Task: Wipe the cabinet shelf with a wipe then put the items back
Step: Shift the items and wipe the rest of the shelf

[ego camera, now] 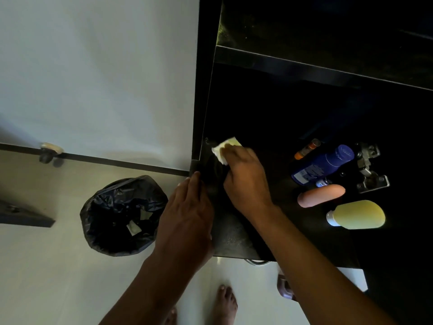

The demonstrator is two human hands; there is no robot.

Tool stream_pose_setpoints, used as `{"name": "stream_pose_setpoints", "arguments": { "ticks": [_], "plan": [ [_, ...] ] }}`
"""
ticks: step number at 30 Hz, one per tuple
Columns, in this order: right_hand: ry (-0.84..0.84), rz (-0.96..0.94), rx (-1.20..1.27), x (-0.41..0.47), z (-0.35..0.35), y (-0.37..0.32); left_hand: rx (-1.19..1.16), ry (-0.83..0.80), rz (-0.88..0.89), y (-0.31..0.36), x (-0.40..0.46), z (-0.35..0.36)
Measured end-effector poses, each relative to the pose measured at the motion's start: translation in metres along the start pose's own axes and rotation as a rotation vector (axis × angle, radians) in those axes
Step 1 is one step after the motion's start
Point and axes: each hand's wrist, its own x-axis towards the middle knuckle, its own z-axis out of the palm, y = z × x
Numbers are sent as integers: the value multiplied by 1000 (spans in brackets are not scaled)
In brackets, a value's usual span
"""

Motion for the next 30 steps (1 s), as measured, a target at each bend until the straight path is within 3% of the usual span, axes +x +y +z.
{"name": "stream_pose_setpoints", "arguments": {
  "ticks": [7,12,14,17,21,26,30],
  "plan": [
    [-43,-100,-28,57,14,-7,3,-40,-18,4,0,-4],
    [-48,-184,105,8,6,-8,-87,-44,-34,2,1,2],
    [-76,-230,166,-22,9,-14,-142,40,-13,2,0,13],
    [-190,-311,-7,-59,11,-16,-108,75,-61,2,-6,26],
    [-147,-201,98,-52,10,-25,-103,145,-100,-3,-12,35],
    [-89,-124,-63,-24,12,-48,-271,109,-161,-2,-15,28],
    [-80,-149,-16,-30,5,-33,-230,80,-152,-4,-13,21]
  ]
}}
